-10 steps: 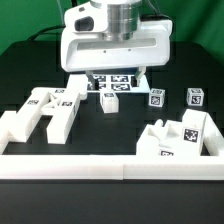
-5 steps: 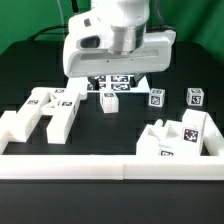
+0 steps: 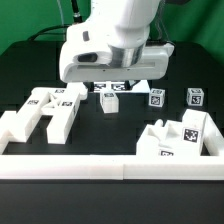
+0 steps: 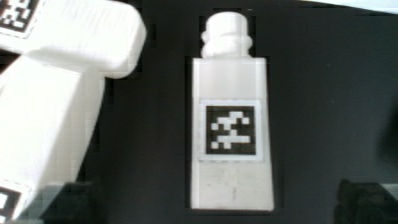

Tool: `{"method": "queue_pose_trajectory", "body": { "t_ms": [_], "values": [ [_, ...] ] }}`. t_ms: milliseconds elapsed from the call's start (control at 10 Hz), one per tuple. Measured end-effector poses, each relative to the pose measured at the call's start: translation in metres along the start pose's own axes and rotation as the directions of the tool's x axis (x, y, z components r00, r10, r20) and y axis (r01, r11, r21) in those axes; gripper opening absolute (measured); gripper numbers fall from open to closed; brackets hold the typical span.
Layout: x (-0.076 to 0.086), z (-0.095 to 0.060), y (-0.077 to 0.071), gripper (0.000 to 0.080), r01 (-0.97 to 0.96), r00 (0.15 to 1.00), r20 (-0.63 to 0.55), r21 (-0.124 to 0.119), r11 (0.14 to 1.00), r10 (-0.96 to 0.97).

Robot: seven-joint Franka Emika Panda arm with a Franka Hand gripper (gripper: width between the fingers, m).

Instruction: Assemble chair

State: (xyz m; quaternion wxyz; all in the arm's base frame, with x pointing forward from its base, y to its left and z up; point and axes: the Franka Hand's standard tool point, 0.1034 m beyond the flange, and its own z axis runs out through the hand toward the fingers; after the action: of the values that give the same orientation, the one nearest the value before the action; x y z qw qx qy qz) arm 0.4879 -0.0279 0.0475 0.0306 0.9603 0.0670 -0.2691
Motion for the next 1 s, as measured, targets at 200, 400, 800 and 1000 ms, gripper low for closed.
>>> {"method": "queue_pose_trajectory", "body": {
  "t_ms": [200,400,800,1000],
  "values": [
    [-0.002,0.003,0.0,0.0649,0.002,1.0,0.023,0.002,1.0,-0.002],
    [-0.001,0.01,0.005,0.0649,-0.003,0.999,0.054,0.003,1.0,0.003],
    [0.007,0.012,0.003,0.0649,-0.016,0.958,0.285,-0.006,1.0,0.017],
    [0.013,0.011,0.003,0.0649,-0.014,0.962,0.274,-0.01,1.0,0.016]
  ]
}}
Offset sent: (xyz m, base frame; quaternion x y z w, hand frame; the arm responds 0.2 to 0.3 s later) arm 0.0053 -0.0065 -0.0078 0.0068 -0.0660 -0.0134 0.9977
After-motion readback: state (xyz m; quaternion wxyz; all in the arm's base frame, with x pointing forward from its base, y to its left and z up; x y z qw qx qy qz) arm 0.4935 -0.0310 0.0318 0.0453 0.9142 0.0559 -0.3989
